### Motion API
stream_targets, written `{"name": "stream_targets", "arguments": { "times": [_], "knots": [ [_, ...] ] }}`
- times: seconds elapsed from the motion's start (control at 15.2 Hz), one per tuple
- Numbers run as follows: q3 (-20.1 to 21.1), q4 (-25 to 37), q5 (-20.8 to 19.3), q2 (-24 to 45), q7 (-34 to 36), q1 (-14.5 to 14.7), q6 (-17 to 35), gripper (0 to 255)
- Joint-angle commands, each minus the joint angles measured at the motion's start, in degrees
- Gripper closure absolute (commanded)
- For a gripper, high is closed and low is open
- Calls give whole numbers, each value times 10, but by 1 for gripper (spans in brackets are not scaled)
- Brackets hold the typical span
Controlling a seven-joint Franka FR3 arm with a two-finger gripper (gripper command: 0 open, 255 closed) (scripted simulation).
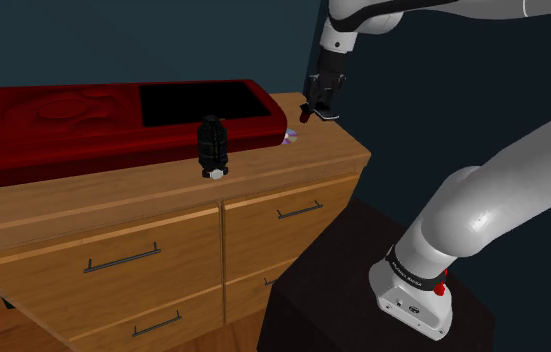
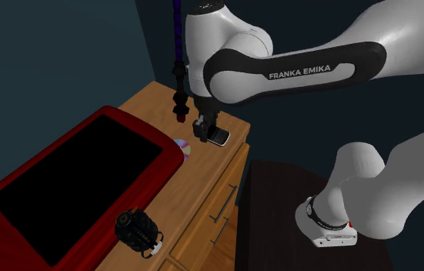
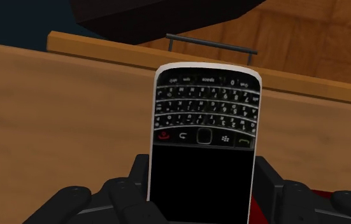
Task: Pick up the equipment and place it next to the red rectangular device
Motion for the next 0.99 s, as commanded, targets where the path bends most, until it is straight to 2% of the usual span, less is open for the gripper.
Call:
{"name": "stream_targets", "arguments": {
  "times": [0.0, 0.26, 0.92],
  "knots": [
    [20, 11, 10, 14, 29, 14, 4, 255],
    [51, 37, 24, 42, 77, 37, 8, 255],
    [50, -23, 27, 61, 71, 37, 86, 255]
  ]
}}
